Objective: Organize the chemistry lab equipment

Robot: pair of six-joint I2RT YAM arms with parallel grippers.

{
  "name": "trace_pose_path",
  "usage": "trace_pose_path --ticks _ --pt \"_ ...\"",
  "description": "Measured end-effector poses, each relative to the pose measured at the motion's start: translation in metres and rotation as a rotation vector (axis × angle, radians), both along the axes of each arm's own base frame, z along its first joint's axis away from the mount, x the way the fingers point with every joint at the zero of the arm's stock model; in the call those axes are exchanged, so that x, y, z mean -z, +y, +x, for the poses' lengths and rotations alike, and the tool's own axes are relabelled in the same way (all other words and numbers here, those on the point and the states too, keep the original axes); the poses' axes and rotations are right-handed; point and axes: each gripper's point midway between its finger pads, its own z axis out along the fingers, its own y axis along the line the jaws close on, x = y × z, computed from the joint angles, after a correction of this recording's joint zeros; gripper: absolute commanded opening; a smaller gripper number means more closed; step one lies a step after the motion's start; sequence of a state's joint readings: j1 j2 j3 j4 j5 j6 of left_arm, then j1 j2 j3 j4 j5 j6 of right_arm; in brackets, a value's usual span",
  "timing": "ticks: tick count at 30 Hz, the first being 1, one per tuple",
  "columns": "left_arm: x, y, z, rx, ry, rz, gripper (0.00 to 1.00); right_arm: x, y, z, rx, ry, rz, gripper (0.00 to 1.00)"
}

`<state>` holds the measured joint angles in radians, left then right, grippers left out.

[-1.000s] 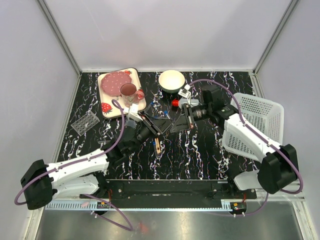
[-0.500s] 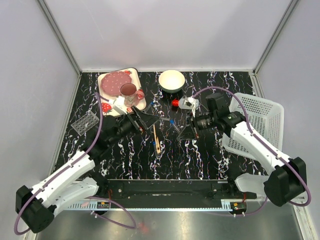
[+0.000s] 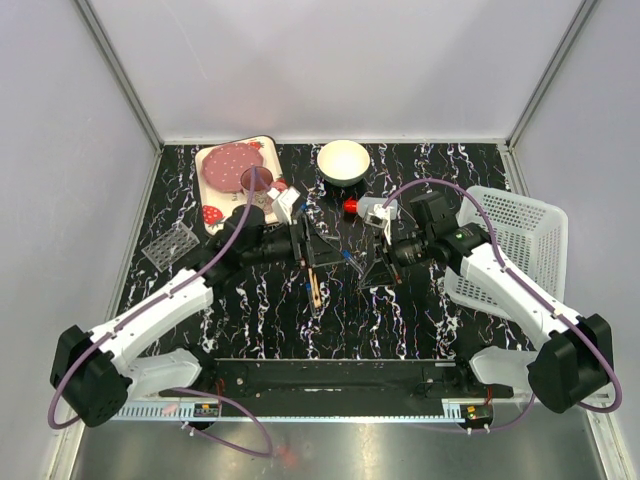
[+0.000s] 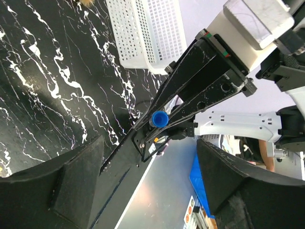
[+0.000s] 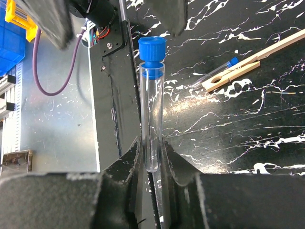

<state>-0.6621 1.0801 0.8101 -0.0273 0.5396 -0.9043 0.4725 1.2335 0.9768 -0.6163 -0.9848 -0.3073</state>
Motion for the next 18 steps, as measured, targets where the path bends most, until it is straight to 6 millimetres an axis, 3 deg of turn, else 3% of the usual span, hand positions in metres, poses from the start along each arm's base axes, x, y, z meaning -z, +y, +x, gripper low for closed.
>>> trace_pose_path --ticks 5,10,12,18 --pt "0.008 -0.016 -0.002 0.054 0.027 0.026 0.74 0.002 0.0 -0.002 -0.015 -0.01 -0.005 0.15" --pt "0.013 -0.029 -0.004 0.092 0.04 0.042 0.61 0.002 0.0 -0.004 -0.029 -0.022 -0.006 0.15" --pt "0.015 -0.032 -0.004 0.099 0.046 0.048 0.53 0.003 0.0 -0.004 -0.032 -0.025 -0.005 0.15" --pt "0.018 -0.035 -0.005 0.112 0.051 0.054 0.47 0.003 0.0 -0.004 -0.036 -0.033 -0.005 0.15"
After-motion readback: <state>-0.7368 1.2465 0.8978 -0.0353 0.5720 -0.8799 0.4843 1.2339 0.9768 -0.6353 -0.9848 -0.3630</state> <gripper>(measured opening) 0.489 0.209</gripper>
